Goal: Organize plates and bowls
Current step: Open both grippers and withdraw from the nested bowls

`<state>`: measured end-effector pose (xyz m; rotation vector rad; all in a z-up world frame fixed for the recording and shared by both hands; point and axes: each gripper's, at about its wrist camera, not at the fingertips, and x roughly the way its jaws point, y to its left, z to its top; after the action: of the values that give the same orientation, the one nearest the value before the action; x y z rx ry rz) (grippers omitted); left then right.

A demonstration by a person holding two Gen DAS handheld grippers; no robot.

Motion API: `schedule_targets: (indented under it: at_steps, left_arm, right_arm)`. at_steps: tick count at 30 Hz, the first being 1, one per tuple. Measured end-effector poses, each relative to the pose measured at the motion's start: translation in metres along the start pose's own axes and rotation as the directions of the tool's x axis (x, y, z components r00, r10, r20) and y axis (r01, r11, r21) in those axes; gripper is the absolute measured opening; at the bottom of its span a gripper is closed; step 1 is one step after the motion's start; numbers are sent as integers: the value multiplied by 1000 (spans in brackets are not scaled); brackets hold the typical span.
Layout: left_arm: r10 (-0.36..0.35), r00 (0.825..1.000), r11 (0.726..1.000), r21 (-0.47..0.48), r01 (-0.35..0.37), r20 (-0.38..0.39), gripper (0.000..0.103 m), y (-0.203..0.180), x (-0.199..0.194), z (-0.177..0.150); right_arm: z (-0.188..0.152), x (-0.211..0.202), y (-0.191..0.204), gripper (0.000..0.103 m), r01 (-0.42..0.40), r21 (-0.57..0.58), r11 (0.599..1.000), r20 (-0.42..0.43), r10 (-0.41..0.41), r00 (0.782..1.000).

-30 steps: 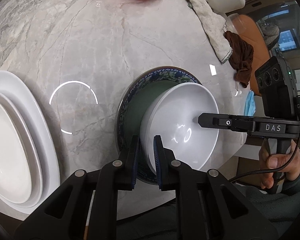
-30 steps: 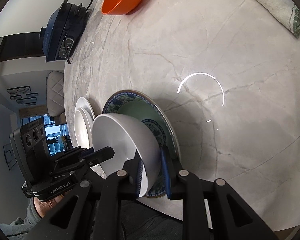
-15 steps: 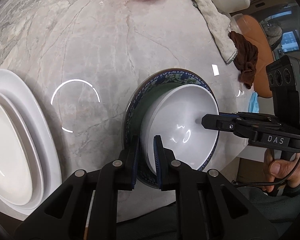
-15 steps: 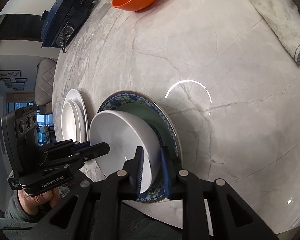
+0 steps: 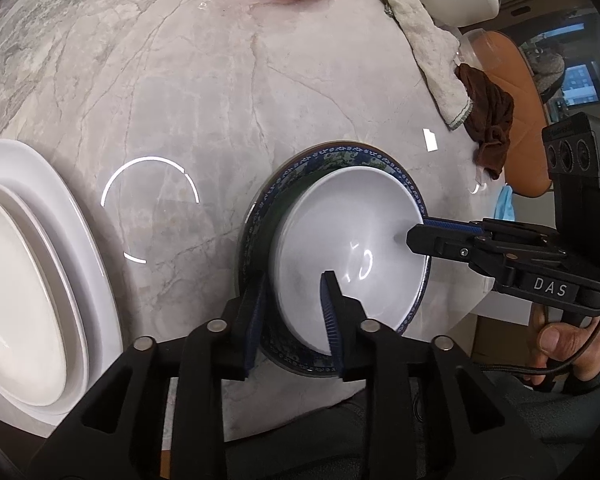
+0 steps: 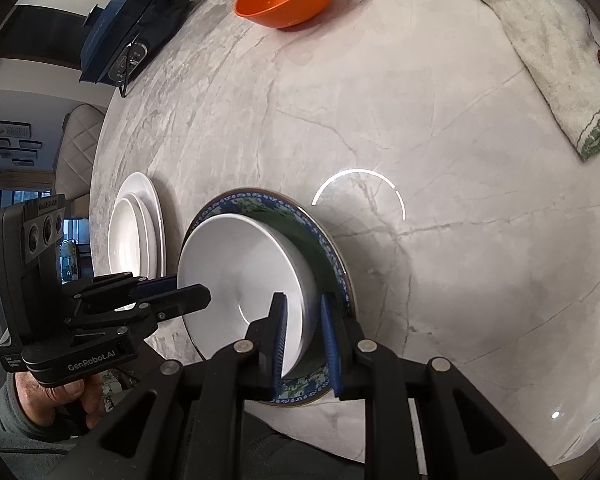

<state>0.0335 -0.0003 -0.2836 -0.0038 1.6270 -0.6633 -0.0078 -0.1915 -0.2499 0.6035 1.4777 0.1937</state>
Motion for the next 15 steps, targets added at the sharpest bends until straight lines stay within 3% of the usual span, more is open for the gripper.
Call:
schedule_targets:
  at_steps: [1,3,5,7,11,15]
  left_arm:
    - [-14,1000,1000,0,14,3,44,-2,-3,-1]
    - [-22,1000,1000,10,22,19,76,-7,-11,-3]
    - [27,999,999,21,-28,42,92,-13,-20,-4]
    - [25,998,1000,12,-26,63,93,-14,-28,-2]
    - [2,998,1000,-22,-1,67,93,-11,-35,3]
    - [-86,992,996,-27,89,93,93,-10,-55,10]
  right_arm:
    - [-1,-2,2,27,2,2,1000,5,-2,1000]
    - [-1,-10,3,35,-9,8,1000,19,9,1000]
    - [-1,-20,4,65,8,9,1000,44,-9,999]
    - [0,-31,3,73,-10,14,1000,71,9,997]
    - [8,-47,-3,73,-13,24,1000,104,10,994]
    - [18,-60,-14,77,-48,57,997,137,39,990]
